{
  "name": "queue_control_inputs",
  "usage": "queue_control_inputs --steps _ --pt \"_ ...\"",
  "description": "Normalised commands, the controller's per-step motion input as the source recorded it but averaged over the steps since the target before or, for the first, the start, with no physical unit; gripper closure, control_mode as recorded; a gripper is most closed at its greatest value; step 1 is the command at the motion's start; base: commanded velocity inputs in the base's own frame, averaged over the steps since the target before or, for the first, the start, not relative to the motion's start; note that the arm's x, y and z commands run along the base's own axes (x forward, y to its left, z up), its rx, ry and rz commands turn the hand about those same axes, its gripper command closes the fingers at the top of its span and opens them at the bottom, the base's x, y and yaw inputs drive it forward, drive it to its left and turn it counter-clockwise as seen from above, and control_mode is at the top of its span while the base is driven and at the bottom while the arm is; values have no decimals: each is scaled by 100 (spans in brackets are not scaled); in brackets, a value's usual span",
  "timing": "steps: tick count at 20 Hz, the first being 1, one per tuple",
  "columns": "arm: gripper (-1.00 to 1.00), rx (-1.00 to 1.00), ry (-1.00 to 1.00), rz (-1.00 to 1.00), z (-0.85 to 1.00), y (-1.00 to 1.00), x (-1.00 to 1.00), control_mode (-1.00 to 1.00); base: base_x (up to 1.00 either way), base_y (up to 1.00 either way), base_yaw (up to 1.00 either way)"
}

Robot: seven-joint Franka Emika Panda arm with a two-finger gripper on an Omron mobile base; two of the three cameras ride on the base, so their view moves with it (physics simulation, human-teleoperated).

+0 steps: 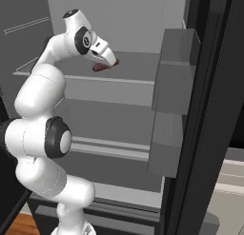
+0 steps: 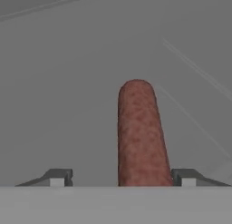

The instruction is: Move the hot dog bun to the plate on the dining table and place the condiment next to that plate. Then navigate to the fridge and take the sausage and place it on the plate as well.

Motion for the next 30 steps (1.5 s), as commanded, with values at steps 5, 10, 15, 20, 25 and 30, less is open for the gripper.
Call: queue_control_inputs --steps 5,10,15,20,25,30 --pt "100 9 -19 0 -18 -8 -6 -100 0 0 0" --pt "100 0 -15 -2 39 0 -55 -100 0 0 0" --pt "100 0 -16 0 57 11 -85 -100 0 0 0" --pt "100 0 -19 0 38 21 -95 -100 0 0 0" --pt "100 0 -25 0 5 20 -100 -100 0 0 0" --pt "100 0 -22 0 12 6 -100 -100 0 0 0"
